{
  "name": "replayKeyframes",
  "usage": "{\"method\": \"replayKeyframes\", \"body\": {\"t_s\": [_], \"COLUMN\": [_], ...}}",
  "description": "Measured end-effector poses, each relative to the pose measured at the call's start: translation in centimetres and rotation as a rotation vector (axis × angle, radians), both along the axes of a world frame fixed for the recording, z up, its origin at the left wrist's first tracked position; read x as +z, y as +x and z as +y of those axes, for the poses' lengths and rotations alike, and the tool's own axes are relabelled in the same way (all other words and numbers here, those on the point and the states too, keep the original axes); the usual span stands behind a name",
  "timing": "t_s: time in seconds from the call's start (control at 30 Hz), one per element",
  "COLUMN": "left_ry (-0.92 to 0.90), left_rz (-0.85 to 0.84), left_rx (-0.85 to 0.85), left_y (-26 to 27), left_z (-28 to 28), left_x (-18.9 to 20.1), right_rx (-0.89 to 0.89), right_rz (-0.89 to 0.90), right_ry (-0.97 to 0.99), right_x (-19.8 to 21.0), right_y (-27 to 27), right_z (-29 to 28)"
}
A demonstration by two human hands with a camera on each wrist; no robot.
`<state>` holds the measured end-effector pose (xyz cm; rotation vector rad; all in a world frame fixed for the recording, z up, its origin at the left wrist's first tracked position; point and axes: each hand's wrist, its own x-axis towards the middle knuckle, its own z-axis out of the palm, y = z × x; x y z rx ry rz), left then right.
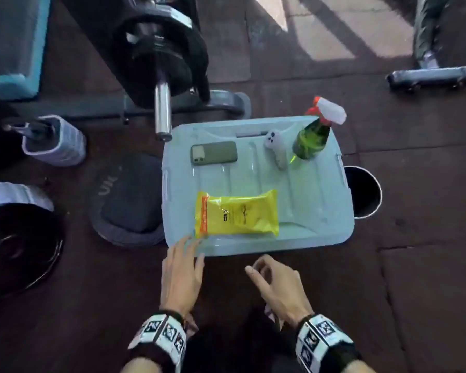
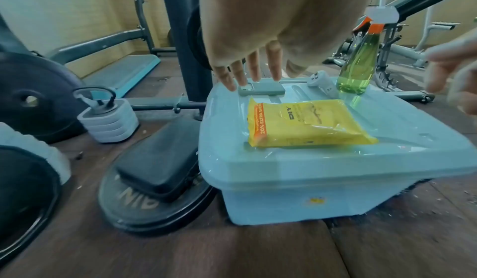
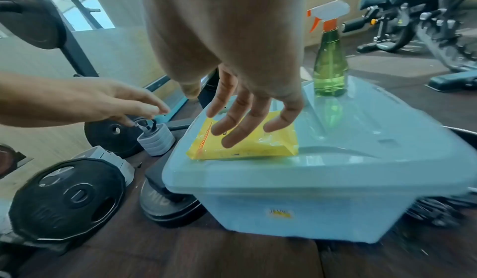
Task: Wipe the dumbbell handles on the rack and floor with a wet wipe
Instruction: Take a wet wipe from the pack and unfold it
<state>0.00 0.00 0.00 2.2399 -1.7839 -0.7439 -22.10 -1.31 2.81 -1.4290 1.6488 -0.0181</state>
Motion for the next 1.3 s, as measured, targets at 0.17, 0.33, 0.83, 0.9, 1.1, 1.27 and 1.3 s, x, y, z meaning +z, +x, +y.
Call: {"method": "replayKeyframes", "body": {"t_s": [0.17, 0.33, 0.83, 0.9, 1.1, 1.27, 1.3], "left_ry": [0.024, -0.071, -0.080, -0.078, -0.071, -0.069, -0.070], "left_rz": [-0.002, -0.027, -0.012, -0.021, -0.033, -0.038, -0.035], "left_rx": [-0.144, -0.352, -0.431, -0.428, -0.444, -0.423, -0.424], "left_y": [0.5, 2.2, 3.7, 3.6, 3.0, 2.6, 2.6], "left_z": [-7.3, -8.8, -8.3, -8.3, -8.2, -8.0, -8.0], "left_x": [-10.1, -16.6, -17.6, -17.4, -17.3, -17.4, -17.3], "right_rx": [-0.006, 0.115, 0.213, 0.209, 0.066, -0.060, -0.100], "right_rz": [-0.042, 0.156, 0.183, 0.047, -0.092, -0.006, 0.005], "right_ry": [-0.259, -0.553, -0.720, -0.650, -0.672, -0.658, -0.641], "right_x": [-9.0, -15.9, -18.2, -17.9, -17.4, -16.3, -16.2], "right_y": [4.1, 7.4, 8.8, 7.9, 4.9, 1.0, -0.2], "right_z": [-5.9, -8.8, -11.1, -11.4, -10.9, -11.2, -11.6]}}
